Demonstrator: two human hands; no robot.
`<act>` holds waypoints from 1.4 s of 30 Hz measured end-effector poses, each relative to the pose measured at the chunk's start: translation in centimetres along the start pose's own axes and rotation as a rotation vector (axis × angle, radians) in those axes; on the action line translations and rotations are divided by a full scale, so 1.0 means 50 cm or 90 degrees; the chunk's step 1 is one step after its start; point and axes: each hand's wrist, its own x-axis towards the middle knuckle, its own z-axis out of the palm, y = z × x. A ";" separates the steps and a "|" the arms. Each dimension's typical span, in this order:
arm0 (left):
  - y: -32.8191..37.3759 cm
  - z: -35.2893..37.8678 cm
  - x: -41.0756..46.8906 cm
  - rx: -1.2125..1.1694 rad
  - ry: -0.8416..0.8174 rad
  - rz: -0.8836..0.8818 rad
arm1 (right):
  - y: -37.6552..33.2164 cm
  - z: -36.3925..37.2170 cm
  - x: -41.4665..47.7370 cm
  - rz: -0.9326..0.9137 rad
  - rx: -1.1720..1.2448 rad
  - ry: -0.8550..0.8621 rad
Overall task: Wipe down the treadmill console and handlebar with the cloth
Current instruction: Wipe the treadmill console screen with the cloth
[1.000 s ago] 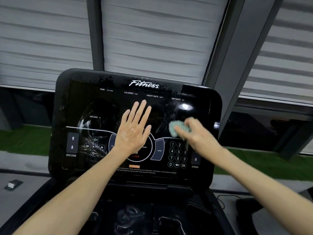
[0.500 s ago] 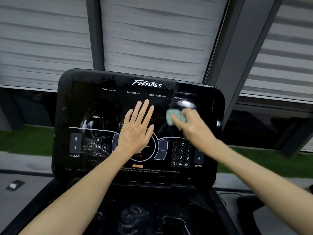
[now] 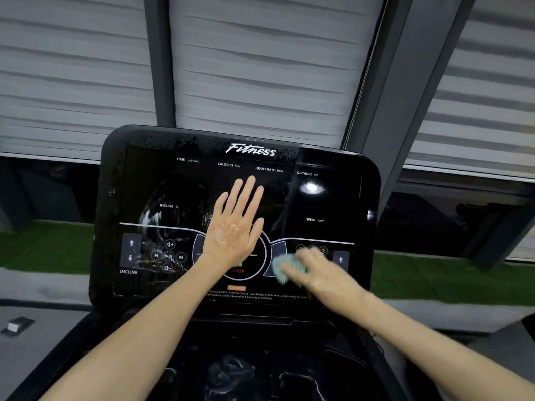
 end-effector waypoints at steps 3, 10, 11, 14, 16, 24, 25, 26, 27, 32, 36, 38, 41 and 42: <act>-0.002 -0.005 0.001 -0.009 0.000 0.010 | 0.070 -0.040 0.081 0.091 -0.019 0.075; -0.096 -0.060 0.070 0.008 0.042 0.017 | 0.183 -0.143 0.241 0.175 -0.052 0.206; -0.120 -0.071 0.088 0.017 0.042 0.005 | 0.187 -0.145 0.251 0.183 -0.055 0.209; -0.193 -0.093 0.122 0.046 0.026 -0.008 | 0.188 -0.140 0.267 0.227 -0.041 0.234; -0.233 -0.098 0.121 0.063 0.010 0.000 | 0.178 -0.131 0.263 0.238 -0.045 0.257; -0.266 -0.091 0.104 0.049 -0.003 0.010 | 0.006 -0.016 0.103 0.140 -0.022 0.142; -0.265 -0.089 0.103 0.042 0.001 0.011 | -0.017 0.004 0.077 0.135 -0.011 0.122; -0.266 -0.087 0.103 0.035 0.007 0.012 | -0.040 0.022 0.052 0.128 0.000 0.096; -0.268 -0.085 0.102 0.030 0.012 0.013 | -0.062 0.037 0.027 0.122 0.011 0.067; -0.270 -0.081 0.102 0.021 0.033 0.023 | -0.128 0.067 -0.039 0.120 0.049 -0.043; -0.271 -0.078 0.101 0.017 0.037 0.023 | -0.102 0.047 -0.018 0.077 0.025 -0.042; -0.272 -0.077 0.101 0.015 0.040 0.024 | -0.070 0.032 0.011 0.083 0.027 -0.012; -0.272 -0.076 0.101 0.014 0.044 0.028 | -0.016 -0.007 0.084 0.109 -0.001 0.064; -0.272 -0.076 0.101 0.016 0.044 0.028 | 0.008 -0.025 0.112 0.123 -0.016 0.084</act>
